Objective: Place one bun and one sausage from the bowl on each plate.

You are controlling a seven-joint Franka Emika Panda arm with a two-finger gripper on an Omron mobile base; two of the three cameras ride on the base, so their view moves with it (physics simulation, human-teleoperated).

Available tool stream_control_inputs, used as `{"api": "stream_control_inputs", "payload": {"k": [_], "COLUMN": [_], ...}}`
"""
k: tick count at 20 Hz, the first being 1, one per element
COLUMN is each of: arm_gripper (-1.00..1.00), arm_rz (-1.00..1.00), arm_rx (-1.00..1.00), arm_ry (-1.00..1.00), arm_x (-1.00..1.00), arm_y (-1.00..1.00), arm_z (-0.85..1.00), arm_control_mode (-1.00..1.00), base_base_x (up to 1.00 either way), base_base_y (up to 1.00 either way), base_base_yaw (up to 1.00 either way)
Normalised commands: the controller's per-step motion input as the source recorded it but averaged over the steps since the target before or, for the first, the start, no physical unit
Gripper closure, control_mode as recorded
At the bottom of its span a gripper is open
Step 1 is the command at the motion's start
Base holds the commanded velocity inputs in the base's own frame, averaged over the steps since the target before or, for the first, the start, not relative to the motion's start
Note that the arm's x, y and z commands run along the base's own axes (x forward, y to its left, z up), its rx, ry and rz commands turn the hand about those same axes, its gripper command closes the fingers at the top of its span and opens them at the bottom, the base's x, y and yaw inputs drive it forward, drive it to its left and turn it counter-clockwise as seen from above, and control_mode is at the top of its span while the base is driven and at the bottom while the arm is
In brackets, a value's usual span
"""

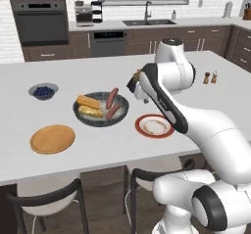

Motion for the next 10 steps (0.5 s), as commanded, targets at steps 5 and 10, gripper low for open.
{"api": "stream_control_inputs", "payload": {"k": [5,10], "arm_gripper": [-1.00,-1.00], "arm_rz": [0.00,0.00], "arm_rx": [0.00,0.00], "arm_ry": [0.00,0.00], "arm_x": [0.00,0.00], "arm_y": [0.00,0.00], "arm_z": [0.00,0.00], "arm_control_mode": [1.00,1.00], "base_base_x": [0.41,0.70], "base_base_y": [0.66,0.00], "base_base_yaw": [-0.07,0.01]}}
